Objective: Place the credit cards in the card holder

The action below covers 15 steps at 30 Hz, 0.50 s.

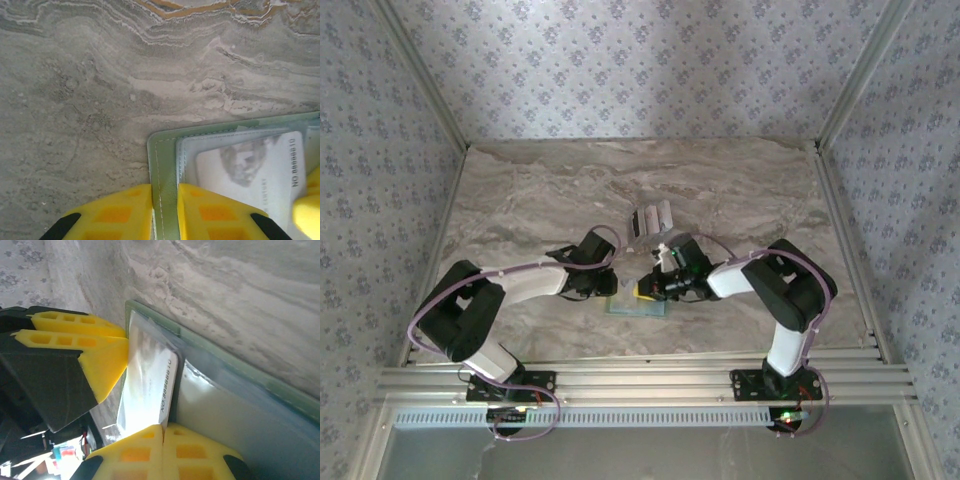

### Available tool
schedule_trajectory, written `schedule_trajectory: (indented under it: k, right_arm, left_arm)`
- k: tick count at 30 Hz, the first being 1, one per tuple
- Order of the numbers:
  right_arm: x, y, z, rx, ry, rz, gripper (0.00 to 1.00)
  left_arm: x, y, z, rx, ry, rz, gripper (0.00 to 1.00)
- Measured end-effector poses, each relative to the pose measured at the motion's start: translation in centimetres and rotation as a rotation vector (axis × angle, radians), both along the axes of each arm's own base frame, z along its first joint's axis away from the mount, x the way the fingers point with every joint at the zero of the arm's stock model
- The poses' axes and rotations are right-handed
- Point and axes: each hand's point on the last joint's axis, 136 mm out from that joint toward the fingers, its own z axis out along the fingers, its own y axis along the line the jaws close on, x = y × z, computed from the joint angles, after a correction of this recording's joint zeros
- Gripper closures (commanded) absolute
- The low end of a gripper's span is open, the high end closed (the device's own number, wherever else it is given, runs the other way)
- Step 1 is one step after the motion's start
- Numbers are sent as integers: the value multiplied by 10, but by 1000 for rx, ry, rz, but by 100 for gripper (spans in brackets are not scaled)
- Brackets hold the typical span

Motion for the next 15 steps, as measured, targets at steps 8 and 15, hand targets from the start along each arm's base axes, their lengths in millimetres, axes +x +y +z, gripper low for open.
schedule_trajectory:
  k: [8,15]
  right_arm:
    - [-2,10,-4,-74,-68,-30,91]
    - [-4,15,1,-156,-135,-45,67]
  left_arm:
    - [1,2,-1,3,-8,8,80]
    - [1,2,0,-6,-17,17,80]
